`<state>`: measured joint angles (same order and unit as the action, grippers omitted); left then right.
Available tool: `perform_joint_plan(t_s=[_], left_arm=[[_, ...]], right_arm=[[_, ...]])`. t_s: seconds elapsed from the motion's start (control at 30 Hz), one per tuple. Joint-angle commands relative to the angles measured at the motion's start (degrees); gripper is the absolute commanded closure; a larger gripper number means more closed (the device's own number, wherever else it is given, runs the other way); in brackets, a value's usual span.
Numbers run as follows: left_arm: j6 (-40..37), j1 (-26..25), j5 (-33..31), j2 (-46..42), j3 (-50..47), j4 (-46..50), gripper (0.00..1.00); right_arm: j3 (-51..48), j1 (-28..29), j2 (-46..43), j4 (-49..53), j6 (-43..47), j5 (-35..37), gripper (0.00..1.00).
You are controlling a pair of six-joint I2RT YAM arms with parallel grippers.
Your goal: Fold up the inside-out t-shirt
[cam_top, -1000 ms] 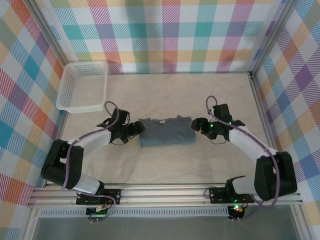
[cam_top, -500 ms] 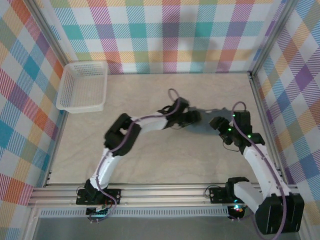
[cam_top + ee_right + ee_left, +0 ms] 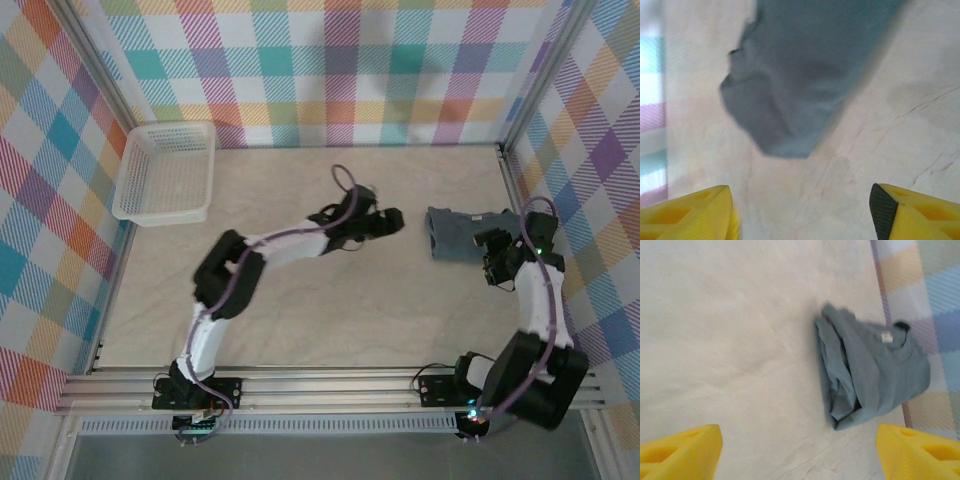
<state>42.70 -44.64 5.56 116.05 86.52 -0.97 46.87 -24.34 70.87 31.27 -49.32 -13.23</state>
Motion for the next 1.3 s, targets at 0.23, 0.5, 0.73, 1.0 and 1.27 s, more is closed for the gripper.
perform_joint_plan(t_s=[0.23,0.5,0.73,1.0,1.27], left_arm=[[-12.6,2.3,-19.2,-39.0,-26.1,10.0,0.2],[-8.3,2.5,-26.3,-53.0,-38.0,16.4,0.21],[-5.8,2.6,-27.8,-52.7,-40.2,14.8,0.21],[-10.0,2.5,-28.2,-50.1,-39.7,14.4,0.17],[-14.9,2.6,-42.1,-59.9,-44.8,14.7,0.1]], right_arm=[[14.0,-2.7,32.6,-11.0,7.5,-8.4,0.5],[32.9,2.6,44.8,-6.9,9.0,-6.9,0.57],[50.5,7.4,55.7,-3.6,7.8,-4.0,0.55],[76.9,7.9,68.7,5.4,12.4,1.5,0.52],[69.2,9.1,53.9,7.8,14.4,-4.2,0.46]])
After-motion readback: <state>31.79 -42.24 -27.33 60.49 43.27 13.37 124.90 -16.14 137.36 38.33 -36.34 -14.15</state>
